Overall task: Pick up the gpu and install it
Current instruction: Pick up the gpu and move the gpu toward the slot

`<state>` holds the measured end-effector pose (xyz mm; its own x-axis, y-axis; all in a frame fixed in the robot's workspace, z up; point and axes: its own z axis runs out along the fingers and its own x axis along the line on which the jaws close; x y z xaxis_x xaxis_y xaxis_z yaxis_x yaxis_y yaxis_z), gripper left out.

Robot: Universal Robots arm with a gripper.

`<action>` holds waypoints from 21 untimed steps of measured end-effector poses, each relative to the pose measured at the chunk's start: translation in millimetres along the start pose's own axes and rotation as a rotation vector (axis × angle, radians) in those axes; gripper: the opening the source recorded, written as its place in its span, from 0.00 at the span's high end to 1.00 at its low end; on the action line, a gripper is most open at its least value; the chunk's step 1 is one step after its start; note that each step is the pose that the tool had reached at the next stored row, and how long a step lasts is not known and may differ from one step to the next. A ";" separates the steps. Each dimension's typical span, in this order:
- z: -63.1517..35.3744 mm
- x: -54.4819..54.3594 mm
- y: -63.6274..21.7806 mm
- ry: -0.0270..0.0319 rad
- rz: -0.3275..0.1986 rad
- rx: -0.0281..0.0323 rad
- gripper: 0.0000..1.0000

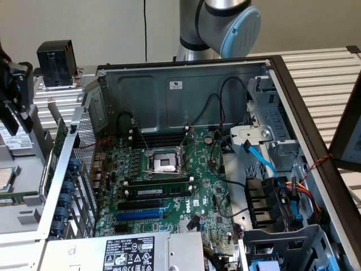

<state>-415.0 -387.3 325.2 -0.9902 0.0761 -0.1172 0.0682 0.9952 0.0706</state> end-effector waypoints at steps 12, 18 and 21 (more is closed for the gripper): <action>10.5 1.1 -1.9 -0.0291 0.051 -0.0156 0.55; 18.7 1.9 -2.4 -0.0360 0.062 -0.0159 0.55; 20.2 0.6 -2.4 -0.0457 0.066 -0.0177 0.55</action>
<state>-413.3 -388.4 304.9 -0.9769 0.1449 -0.1567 0.1308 0.9866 0.0972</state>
